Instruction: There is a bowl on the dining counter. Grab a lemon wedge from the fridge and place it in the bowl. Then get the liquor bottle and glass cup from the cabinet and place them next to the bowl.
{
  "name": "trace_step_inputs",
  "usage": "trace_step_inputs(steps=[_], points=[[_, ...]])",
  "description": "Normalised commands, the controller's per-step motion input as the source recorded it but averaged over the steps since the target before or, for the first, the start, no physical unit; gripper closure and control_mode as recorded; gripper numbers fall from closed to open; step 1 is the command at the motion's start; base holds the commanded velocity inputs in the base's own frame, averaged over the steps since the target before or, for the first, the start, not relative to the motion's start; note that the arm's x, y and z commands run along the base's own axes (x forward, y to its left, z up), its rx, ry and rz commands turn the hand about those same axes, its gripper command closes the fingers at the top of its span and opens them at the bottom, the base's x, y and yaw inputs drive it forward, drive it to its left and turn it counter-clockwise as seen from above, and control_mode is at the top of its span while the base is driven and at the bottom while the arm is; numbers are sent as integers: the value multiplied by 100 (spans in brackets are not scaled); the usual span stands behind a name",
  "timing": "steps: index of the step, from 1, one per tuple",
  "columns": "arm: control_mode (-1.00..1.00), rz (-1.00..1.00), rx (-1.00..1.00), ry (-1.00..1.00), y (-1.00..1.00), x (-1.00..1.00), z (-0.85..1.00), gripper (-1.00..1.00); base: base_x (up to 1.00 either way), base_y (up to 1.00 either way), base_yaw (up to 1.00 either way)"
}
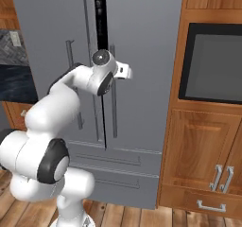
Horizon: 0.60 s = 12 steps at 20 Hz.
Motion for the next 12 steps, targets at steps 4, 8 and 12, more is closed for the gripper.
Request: trace_step_inputs(steps=[4, 8, 12], points=[[-100, -11, 9, 0, -85, -100, 18, 100, 0, 0, 0], [-100, -11, 11, 0, -85, -100, 22, 100, 0, 0, 0], [-100, -12, 13, 3, -69, -90, 6, 100, 0, 0, 0]])
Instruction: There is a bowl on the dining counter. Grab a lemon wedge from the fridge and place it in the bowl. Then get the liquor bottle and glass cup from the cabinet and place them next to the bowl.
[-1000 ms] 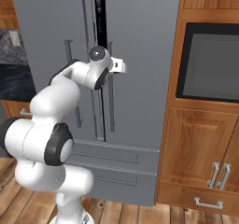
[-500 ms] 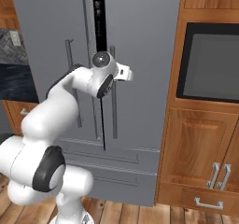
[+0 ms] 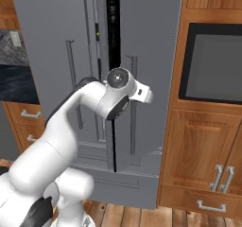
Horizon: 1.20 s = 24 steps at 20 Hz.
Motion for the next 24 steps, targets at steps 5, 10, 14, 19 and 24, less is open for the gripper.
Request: trace_step_inputs(steps=[5, 10, 14, 19, 24], points=[[-100, -6, 1, 2, -12, -55, 1, -100, 0, 0, 0], [-100, -7, -1, -15, 1, -100, 34, -100, 0, 0, 0], [-100, -6, -6, -17, 13, -97, 70, -100, 0, 0, 0], [-100, -2, -12, -4, 65, -41, 68, -100, 0, 0, 0], [-100, 0, -20, 0, 96, 3, 58, -100, 0, 0, 0]])
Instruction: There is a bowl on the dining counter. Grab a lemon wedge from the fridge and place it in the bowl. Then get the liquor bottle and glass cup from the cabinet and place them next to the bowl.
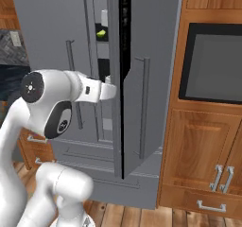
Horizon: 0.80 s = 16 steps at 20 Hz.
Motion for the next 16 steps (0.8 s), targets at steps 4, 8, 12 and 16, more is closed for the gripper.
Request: trace_step_inputs(steps=[4, 8, 12, 16], points=[[-100, 0, -19, 0, 87, 24, 52, -100, 0, 0, 0], [-100, 0, -18, 0, 61, 61, 35, -100, 0, 0, 0], [-100, 0, -12, 4, 29, 93, 15, -100, 0, 0, 0], [-100, -1, -9, 7, 11, 100, 0, -100, 0, 0, 0]])
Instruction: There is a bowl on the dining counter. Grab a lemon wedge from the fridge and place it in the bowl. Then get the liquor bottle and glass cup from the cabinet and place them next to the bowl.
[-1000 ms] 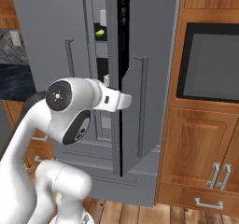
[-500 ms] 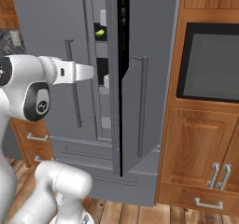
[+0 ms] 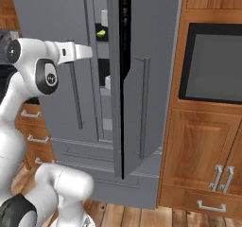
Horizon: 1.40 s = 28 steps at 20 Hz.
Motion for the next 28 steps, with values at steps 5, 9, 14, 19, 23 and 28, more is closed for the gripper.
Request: trace_step_inputs(steps=[5, 9, 14, 19, 23, 28], points=[[-100, -8, -10, 4, 0, 100, -1, -100, 0, 0, 0], [-100, -17, -12, 1, -10, 84, -9, -100, 0, 0, 0], [-100, -23, -7, 2, -49, 63, -9, -100, 0, 0, 0], [-100, -22, -1, 1, -73, 20, -3, -100, 0, 0, 0], [-100, -21, 0, 0, -85, -6, 0, -100, 0, 0, 0], [-100, -20, 0, 0, -91, -23, 0, -100, 0, 0, 0]])
